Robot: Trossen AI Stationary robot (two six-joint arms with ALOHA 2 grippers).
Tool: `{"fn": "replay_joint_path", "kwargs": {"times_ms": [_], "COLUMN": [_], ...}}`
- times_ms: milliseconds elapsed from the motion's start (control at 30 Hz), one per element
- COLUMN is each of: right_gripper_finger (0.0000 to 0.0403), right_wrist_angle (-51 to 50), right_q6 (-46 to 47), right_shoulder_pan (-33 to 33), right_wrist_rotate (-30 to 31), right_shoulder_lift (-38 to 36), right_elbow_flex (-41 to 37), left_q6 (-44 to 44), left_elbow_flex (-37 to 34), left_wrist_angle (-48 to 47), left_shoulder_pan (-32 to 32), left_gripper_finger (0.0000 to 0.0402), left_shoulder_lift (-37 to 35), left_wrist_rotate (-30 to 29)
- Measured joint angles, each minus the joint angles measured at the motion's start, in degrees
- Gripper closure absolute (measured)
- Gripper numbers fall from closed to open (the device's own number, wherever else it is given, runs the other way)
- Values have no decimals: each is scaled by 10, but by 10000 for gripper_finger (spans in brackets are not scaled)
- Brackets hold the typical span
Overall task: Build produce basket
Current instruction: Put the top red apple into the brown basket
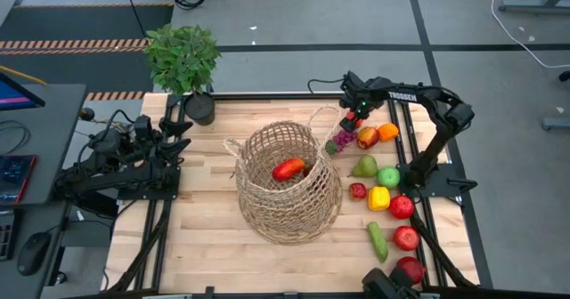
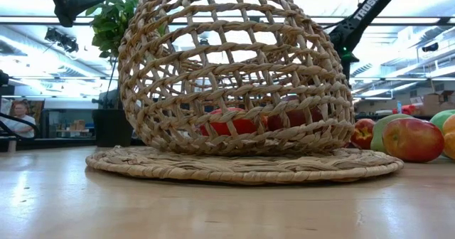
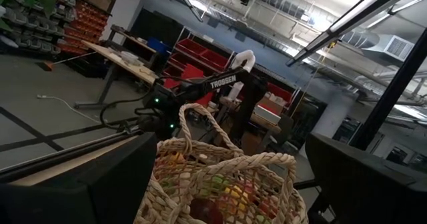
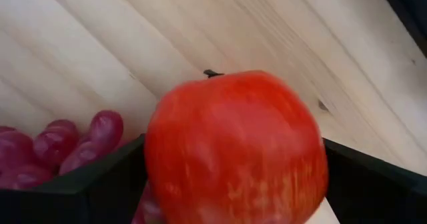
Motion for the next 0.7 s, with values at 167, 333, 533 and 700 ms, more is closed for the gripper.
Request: {"fn": "replay_joint_path", "kwargs": {"times_ms": [167,333,533,700], "right_gripper_finger": [22,47,42,44], "right_wrist_angle": [19,16,-19,-73], "right_q6": [-2,-3,-1,-1], "right_shoulder_pan": [0,0,0,0], "right_wrist_rotate": [1,1,-5,-9], "right_shoulder_lift": [0,0,0,0], "right_elbow_flex": [-14,-2,42,113], "left_q6": [0,0,0,0], "left_elbow_flex": [0,0,0,0], "left_wrist_angle": [0,0,0,0], "left_shoulder_pan": [0,0,0,0], "left_gripper_finger": [12,12,12,12], "left_shoulder_lift": [0,0,0,0], "left_wrist_rotate": [0,0,0,0]}}
